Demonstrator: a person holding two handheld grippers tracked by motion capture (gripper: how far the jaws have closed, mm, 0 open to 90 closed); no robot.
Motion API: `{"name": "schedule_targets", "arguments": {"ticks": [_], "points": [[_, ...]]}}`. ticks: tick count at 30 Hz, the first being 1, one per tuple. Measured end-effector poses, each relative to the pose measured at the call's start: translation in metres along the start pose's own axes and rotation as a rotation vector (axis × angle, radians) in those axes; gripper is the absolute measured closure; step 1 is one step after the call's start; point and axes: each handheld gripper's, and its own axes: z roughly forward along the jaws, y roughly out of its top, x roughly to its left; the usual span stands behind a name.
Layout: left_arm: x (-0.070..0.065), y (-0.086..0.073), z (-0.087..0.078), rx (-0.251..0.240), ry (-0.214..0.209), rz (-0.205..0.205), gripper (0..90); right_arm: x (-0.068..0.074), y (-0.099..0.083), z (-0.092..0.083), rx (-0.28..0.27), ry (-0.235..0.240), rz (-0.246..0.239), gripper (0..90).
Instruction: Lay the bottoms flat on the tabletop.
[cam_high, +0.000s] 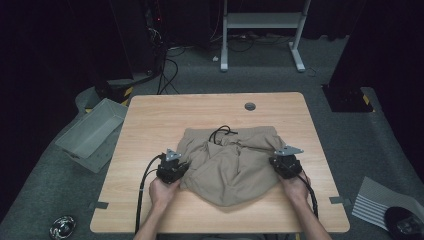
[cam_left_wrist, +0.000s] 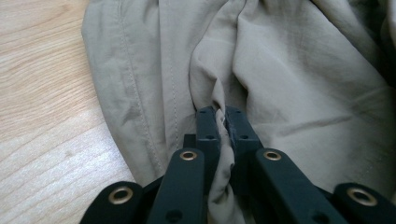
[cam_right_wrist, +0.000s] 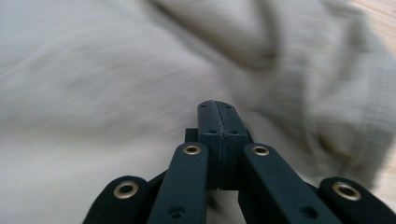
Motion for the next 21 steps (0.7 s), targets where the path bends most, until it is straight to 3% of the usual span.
{"name": "schedule_targets", "arguments": {"ticks": [4,6,9,12,14,18,21], "points": [[0.002,-0.003,-0.003,-0.016,0.009,-0.014,82.9,-0.014,0.004,0.004,0.008,-0.027,0.041,86.6],[0.002,-0.005,-0.003,-0.034,0.001,-0.028,71.4,-0.013,0.003,0.000,-0.008,-0.003,0.060,76.5],[0.000,-0.006,0.000,-0.054,0.006,-0.022,57.5,0.003,0.002,-0.014,-0.058,0.044,0.043,65.7],[-0.003,-0.007,0.005,-0.081,0.034,-0.011,51.7,0.024,0.000,-0.025,-0.079,0.102,0.008,58.4],[-0.006,-0.006,0.006,-0.078,0.054,0.004,51.1,0.035,-0.001,-0.026,-0.068,0.111,-0.026,55.8],[-0.008,-0.005,0.007,-0.072,0.076,0.025,48.8,0.046,-0.007,-0.014,-0.006,0.123,-0.061,55.8],[-0.008,-0.005,0.007,-0.072,0.083,0.019,46.8,0.040,-0.004,-0.008,-0.004,0.137,-0.059,68.8]]}}
